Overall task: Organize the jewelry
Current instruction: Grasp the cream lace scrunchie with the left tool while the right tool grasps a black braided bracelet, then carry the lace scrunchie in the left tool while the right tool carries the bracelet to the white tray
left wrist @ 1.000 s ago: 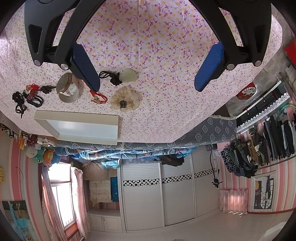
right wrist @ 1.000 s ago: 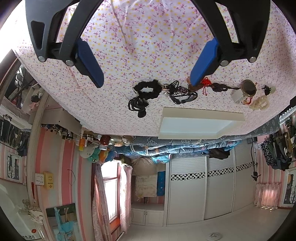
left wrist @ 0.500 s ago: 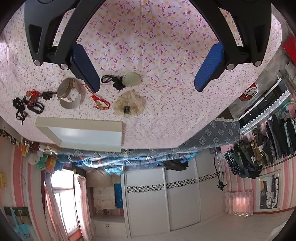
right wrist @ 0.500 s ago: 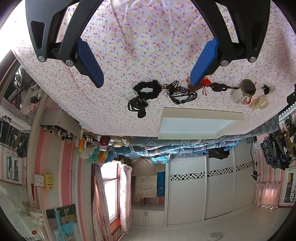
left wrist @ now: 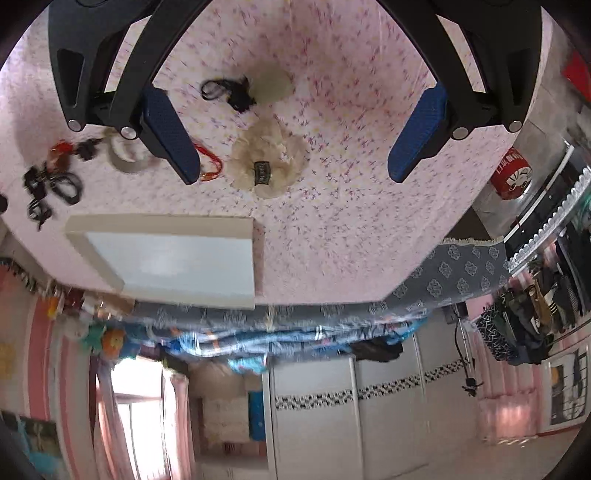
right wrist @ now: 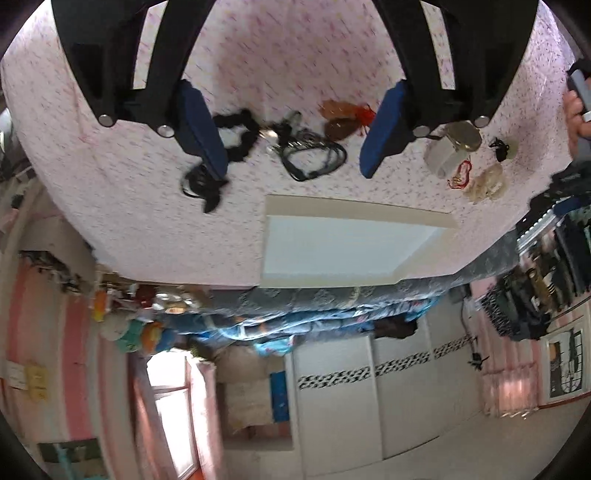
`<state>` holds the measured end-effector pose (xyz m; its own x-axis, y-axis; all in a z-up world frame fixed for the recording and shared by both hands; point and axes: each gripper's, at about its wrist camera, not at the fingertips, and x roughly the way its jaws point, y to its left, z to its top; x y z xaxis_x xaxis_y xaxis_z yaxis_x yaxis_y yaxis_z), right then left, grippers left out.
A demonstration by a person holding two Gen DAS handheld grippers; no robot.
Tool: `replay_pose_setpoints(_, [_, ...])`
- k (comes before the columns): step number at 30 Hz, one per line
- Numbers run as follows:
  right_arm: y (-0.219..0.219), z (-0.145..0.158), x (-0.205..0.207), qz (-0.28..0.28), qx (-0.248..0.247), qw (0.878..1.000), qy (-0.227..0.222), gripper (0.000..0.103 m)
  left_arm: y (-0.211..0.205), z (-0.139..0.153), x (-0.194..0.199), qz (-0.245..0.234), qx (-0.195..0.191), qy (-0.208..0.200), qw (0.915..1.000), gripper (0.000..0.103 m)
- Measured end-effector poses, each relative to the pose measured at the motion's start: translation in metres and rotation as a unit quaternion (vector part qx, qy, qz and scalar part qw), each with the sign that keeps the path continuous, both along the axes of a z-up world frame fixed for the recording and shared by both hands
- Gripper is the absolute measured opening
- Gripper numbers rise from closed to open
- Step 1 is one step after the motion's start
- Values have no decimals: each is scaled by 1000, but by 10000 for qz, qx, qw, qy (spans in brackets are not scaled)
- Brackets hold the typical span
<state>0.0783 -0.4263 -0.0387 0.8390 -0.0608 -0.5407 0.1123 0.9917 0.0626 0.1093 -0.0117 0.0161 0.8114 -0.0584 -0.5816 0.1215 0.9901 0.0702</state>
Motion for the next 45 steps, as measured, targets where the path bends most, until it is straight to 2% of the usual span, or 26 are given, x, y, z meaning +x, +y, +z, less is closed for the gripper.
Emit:
replay_pose_setpoints(2, [0, -4, 19, 108, 169, 9997, 150, 67, -1, -9, 19, -70, -65, 274, 9996, 92])
replay_pose_setpoints(5, [2, -12, 49, 144, 76, 9990, 421, 63, -2, -16, 42, -81, -169, 445, 9988, 90])
replay_pose_setpoints(10, [-1, -39, 93, 169, -82, 9941, 1064, 48, -3, -33, 68, -67, -147, 726, 9972, 90])
replay_pose_setpoints(15, [-4, -53, 105, 100, -57, 9909, 1342, 47, -12, -53, 78, -225, 107, 959, 9951, 90])
replay_pose_setpoints(18, [2, -60, 112, 151, -95, 9891, 1461, 47, -16, -62, 84, -280, 134, 1119, 9932, 88])
replay_pose_setpoints(21, [3, -61, 114, 172, -62, 9893, 1450, 47, -19, -63, 87, -310, 181, 1194, 9922, 85])
replay_pose_setpoints(23, [1, -61, 116, 207, 39, 9892, 1447, 45, -23, -66, 89, -396, 160, 1277, 9909, 73])
replay_pose_setpoints(24, [1, -62, 116, 253, 86, 9893, 1432, 41, -25, -66, 90, -453, 138, 1288, 9905, 70])
replay_pose_setpoints(25, [2, -62, 117, 308, 114, 9895, 1409, 35, -28, -67, 90, -510, 140, 1300, 9901, 63])
replay_pose_setpoints(26, [4, -62, 116, 332, 95, 9896, 1397, 33, -30, -68, 91, -567, 129, 1309, 9897, 56])
replay_pose_setpoints(30, [6, -62, 115, 408, 128, 9900, 1344, 22, -37, -68, 89, -672, 70, 1309, 9891, 43])
replay_pose_setpoints(31, [5, -62, 115, 409, 171, 9901, 1330, 9, -38, -68, 89, -682, 87, 1304, 9891, 40])
replay_pose_setpoints(34, [0, -63, 114, 437, 363, 9896, 1321, 8, -41, -68, 87, -724, 113, 1284, 9890, 29])
replay_pose_setpoints(40, [5, -51, 107, 500, 360, 9920, 1106, 8, -34, -57, 82, -648, -55, 1102, 9918, 26])
replay_pose_setpoints(44, [4, -20, 98, 528, 341, 9952, 753, 7, -34, -24, 73, -644, -100, 808, 9946, 26])
replay_pose_setpoints(45, [3, -9, 96, 541, 333, 9960, 635, 1, -35, -13, 71, -674, -116, 695, 9952, 26])
